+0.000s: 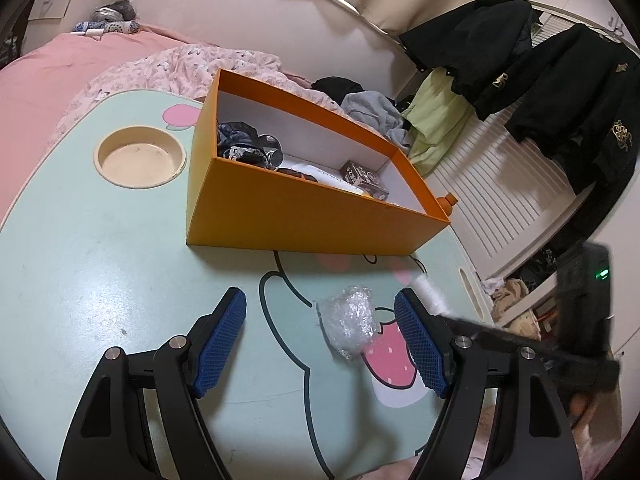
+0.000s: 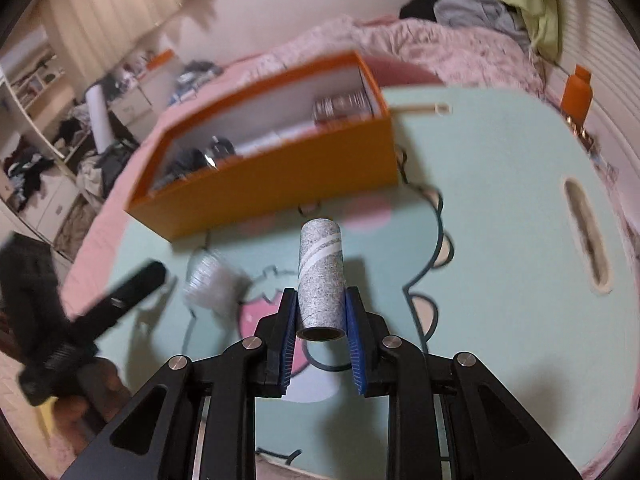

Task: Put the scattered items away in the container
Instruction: 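Lift the grey paper roll out and set it on the table with the right tool, then open the right tool and withdraw it from the grey paper roll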

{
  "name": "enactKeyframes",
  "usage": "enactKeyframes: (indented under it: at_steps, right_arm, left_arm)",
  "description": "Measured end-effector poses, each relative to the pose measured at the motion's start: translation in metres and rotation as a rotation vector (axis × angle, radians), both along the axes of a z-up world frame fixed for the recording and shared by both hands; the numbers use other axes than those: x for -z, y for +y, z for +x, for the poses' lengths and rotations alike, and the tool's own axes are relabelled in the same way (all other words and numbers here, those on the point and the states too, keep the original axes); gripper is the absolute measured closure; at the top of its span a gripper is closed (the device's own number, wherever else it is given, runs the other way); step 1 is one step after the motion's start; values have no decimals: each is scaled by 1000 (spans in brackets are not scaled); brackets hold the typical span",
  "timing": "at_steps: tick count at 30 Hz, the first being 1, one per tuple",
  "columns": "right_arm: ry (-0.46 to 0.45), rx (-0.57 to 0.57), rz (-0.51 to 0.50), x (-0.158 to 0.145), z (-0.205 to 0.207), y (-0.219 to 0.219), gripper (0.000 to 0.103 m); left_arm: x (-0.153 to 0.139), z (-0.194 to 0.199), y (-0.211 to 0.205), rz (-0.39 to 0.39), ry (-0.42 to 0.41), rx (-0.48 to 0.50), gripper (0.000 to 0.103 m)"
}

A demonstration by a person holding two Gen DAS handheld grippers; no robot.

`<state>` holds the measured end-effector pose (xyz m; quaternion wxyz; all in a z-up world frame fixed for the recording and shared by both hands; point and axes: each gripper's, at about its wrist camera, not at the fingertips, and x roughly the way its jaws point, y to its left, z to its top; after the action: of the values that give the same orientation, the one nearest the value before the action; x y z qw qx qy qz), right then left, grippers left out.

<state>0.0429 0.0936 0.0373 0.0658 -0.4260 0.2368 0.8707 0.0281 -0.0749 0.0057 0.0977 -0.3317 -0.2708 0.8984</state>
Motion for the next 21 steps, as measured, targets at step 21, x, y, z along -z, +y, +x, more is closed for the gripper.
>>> enactKeyframes:
  at_steps: [21]
  right_arm:
    - [187, 38, 43, -10, 28, -6, 40]
  left_arm:
    - [1, -2, 1, -1, -7, 4, 26]
